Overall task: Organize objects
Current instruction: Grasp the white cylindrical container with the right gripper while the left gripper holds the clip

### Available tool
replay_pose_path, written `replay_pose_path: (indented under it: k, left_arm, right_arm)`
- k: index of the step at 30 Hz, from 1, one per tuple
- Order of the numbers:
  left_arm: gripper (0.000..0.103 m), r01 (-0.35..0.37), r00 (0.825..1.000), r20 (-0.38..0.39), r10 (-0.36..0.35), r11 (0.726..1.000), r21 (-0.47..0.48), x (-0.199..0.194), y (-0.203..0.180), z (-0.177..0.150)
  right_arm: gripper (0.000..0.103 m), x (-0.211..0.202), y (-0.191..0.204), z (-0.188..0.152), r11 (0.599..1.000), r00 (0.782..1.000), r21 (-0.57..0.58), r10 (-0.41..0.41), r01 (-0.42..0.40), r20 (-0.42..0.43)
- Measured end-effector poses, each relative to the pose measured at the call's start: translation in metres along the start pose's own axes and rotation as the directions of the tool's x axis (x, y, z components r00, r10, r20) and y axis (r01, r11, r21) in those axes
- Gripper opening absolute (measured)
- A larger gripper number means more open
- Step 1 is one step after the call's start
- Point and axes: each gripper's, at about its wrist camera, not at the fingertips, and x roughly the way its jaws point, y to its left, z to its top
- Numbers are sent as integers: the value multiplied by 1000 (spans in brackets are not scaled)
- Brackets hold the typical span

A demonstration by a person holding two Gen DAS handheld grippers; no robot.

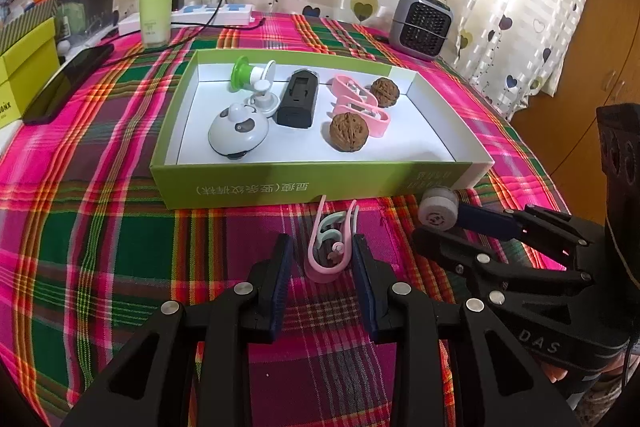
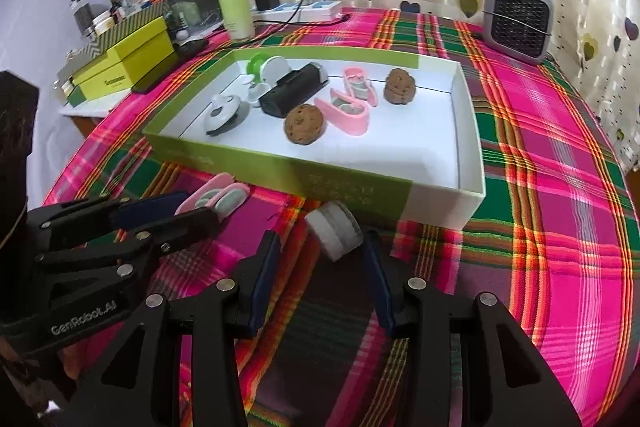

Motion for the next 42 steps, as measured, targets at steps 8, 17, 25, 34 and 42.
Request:
replay_pose_path:
  k: [8, 17, 25, 34, 42]
  left_arm:
    - [29, -1, 1000, 0, 1, 1000, 1, 0, 1, 0]
    - [31, -1, 1000, -1, 1, 1000, 5, 2, -1, 2]
    - [31, -12, 1000, -2, 12, 1000, 16, 4, -3, 5]
    - [31, -17, 1000, -3, 17, 1000, 22, 5, -3, 6]
    - [31, -17, 1000, -2, 17, 1000, 21, 5, -3, 6]
  right_arm:
    - [43, 2, -6, 2, 1000, 1000, 20, -17, 17, 9]
    - [43, 6, -3, 6, 1000, 1000, 2, -25, 25, 10]
    - [43, 8, -2, 8, 999, 999, -10, -37, 37, 10]
    - [32, 8, -1, 7, 999, 999, -19, -41, 42, 10]
    - [23, 7, 0, 7, 999, 999, -13, -46, 46, 10]
